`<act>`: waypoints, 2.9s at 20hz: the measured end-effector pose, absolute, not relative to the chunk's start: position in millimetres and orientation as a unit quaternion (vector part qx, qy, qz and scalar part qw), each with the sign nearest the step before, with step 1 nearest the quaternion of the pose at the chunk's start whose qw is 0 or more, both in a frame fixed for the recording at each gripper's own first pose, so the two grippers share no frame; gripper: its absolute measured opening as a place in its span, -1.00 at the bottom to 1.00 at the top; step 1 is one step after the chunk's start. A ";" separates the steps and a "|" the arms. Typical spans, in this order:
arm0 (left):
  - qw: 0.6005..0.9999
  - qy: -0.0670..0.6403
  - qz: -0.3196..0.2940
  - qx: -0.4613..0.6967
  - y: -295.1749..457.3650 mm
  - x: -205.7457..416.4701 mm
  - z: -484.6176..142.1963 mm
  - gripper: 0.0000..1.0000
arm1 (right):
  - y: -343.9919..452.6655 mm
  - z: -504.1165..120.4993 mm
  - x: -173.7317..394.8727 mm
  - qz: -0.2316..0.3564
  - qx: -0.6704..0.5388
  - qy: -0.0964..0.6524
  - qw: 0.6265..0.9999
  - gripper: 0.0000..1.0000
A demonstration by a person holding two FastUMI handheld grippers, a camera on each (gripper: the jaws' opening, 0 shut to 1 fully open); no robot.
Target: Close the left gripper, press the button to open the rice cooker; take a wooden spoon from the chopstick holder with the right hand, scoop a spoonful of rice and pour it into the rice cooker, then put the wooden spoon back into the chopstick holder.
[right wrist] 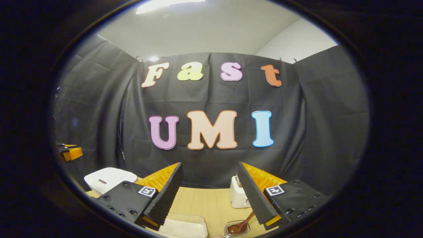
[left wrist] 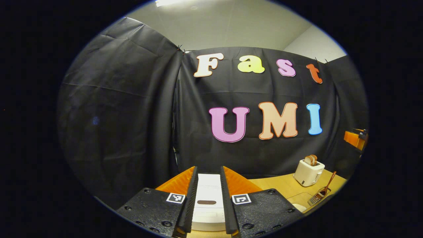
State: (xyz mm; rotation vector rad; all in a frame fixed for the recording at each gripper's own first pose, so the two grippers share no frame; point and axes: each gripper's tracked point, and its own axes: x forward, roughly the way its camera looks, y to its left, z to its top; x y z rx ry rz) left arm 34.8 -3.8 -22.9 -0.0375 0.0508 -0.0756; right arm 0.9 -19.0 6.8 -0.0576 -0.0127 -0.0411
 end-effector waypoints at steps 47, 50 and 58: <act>0.990 0.112 -0.079 -0.016 -7.4 91.1 -121.5 -1.00 | -39.8 -2.8 10.2 -0.037 -0.045 0.017 0.998 1.00; 0.994 0.085 -0.071 -0.014 -4.5 88.5 -95.2 -1.00 | -43.1 -0.5 9.7 -0.032 -0.049 0.012 0.998 1.00; 0.996 0.050 -0.070 -0.011 -16.8 67.9 -52.3 0.62 | -73.8 -17.5 19.0 -0.033 -0.040 0.033 0.998 1.00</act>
